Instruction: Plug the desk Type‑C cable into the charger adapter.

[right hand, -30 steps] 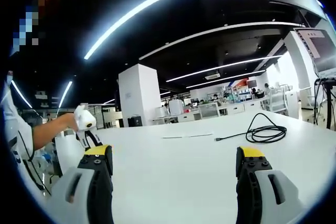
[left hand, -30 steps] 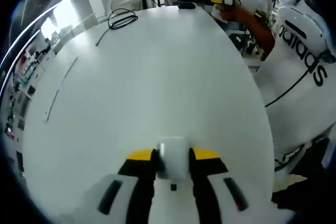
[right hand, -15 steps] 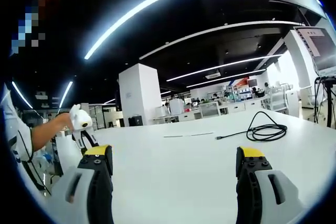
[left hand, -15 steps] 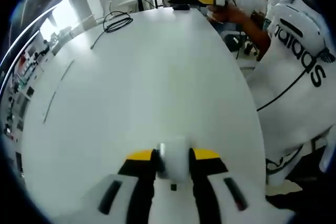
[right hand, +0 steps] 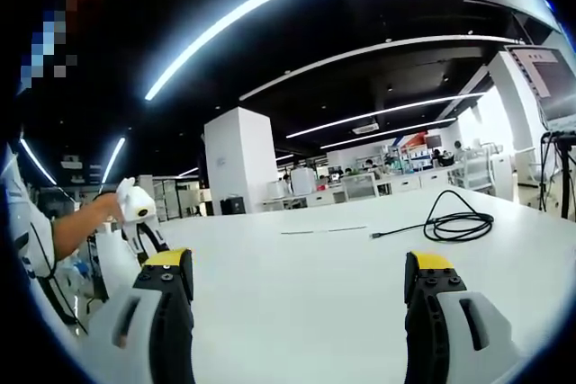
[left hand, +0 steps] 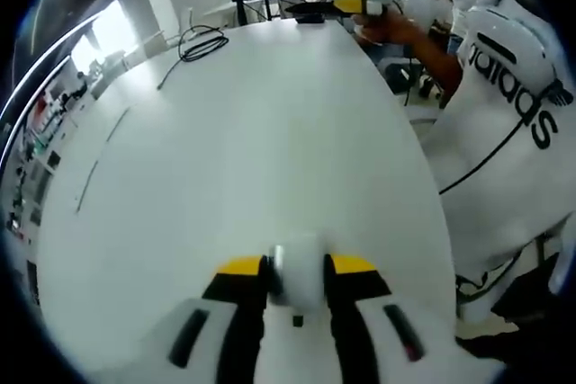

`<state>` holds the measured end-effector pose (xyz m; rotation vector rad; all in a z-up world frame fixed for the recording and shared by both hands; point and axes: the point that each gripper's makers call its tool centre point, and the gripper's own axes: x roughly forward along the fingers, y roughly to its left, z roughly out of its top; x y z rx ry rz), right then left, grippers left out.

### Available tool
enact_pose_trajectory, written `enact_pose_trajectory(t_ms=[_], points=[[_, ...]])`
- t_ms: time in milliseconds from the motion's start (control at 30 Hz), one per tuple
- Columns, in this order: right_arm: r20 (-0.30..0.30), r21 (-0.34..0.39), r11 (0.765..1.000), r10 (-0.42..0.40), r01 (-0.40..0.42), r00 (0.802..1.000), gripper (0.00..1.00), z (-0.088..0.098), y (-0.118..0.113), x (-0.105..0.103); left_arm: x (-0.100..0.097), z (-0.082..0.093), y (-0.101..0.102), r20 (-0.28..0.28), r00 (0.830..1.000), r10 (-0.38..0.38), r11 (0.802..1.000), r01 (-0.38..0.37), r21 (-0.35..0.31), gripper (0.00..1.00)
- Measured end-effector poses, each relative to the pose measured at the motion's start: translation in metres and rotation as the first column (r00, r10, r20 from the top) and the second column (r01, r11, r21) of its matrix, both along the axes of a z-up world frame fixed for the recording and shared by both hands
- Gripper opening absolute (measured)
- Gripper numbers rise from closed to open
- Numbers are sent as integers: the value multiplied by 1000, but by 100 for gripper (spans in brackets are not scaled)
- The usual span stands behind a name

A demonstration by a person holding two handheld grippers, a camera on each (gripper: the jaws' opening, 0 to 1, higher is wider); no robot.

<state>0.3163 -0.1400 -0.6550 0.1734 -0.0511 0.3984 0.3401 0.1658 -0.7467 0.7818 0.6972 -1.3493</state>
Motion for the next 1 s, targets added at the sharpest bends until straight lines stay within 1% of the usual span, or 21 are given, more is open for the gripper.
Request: enact_pose_trajectory(t_ms=[33,67,167,233,333,400,533,567,667,700,800,833,867,933,967,1000], points=[[0,0,1000,0,0,1000,100,0,0,0,0,1,0,0,1000,3,1000,-3,-7,25],[0,0,1000,0,0,1000,100,0,1,1,0,5,-1,0,1000,8,1000,-8,-29,25],[-2,-5,1000,3,-3,1000,100,0,3,2,0,20,-5,7,1000,25,993,-24,-115,30],[-3,-6,1000,4,-4,1000,100,0,3,2,-1,23,-3,11,1000,23,992,-21,-125,34],[-3,-7,1000,4,-4,1000,100,0,4,2,-1,24,-3,12,1000,24,992,-22,-128,34],[-7,-15,1000,9,-9,1000,100,1,7,4,-2,36,-1,37,998,52,974,-43,-221,35],[-4,-27,999,17,-17,1000,100,4,12,6,6,44,1,83,991,106,951,-77,-299,38],[-5,-35,999,20,-20,1000,100,4,13,7,9,48,1,93,986,135,938,-97,-332,39],[-5,-46,999,23,-23,1000,100,6,14,9,14,59,-1,125,975,182,904,-116,-412,43],[-4,-54,998,24,-24,1000,100,7,15,10,16,64,-1,133,967,217,880,-134,-456,45],[0,-72,997,24,-23,1000,100,10,15,12,17,72,-2,142,951,276,831,-162,-532,53],[1,-76,997,23,-23,1000,100,10,14,12,15,73,-2,144,947,287,820,-165,-548,55],[1,-82,996,22,-22,1000,100,11,14,14,12,72,-2,146,945,293,813,-166,-558,58],[0,-93,995,20,-20,1000,100,12,13,16,10,71,0,151,936,319,798,-179,-576,63],[-1,-100,995,22,-22,1000,100,12,13,17,11,72,1,150,928,342,783,-193,-592,66],[-2,-105,994,22,-22,1000,100,12,13,18,12,73,2,146,923,356,769,-201,-607,68]])
